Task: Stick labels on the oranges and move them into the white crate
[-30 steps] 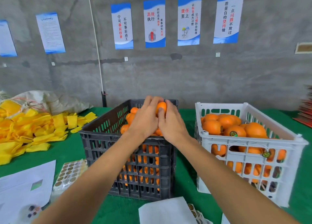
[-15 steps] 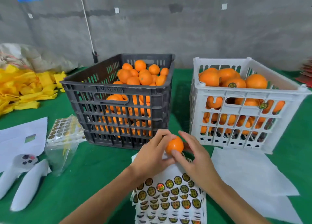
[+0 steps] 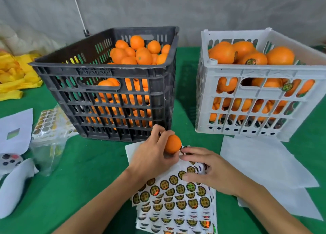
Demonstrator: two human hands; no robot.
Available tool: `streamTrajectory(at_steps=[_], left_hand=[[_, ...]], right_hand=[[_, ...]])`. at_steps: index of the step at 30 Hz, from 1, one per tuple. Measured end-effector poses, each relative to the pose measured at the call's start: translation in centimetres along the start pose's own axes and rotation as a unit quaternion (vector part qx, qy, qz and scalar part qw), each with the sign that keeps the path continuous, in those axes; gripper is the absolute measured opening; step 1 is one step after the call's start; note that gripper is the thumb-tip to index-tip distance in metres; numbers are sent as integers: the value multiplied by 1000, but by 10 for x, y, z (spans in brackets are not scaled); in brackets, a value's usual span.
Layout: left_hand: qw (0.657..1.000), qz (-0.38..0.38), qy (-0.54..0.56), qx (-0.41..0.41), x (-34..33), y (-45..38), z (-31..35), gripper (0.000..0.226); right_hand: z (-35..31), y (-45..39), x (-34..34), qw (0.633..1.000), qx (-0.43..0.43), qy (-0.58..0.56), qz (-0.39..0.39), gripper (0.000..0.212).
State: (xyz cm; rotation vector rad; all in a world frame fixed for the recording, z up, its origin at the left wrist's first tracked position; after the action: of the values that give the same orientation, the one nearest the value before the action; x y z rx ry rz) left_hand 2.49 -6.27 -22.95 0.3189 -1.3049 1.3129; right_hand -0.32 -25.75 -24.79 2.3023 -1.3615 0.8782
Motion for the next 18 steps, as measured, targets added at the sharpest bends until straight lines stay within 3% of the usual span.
streamTrajectory(at_steps=[8, 18], left_hand=[[999, 18, -19, 20, 2, 4, 7, 52], [999, 27, -24, 37, 2, 9, 6, 55]], right_hand=[[-5, 2, 1, 996, 38, -13, 74, 28], [-31, 7, 12, 975, 138, 7, 175, 12]])
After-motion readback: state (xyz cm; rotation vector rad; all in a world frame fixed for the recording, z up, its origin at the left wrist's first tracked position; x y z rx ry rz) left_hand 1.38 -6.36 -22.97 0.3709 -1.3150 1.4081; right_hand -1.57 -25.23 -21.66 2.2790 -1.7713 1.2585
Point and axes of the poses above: each hand's wrist, its own y-axis away from the middle knuckle, its own x-axis out of the back of the hand, z = x × y, the point moved 5 cm from there along -y, towards the middle knuckle
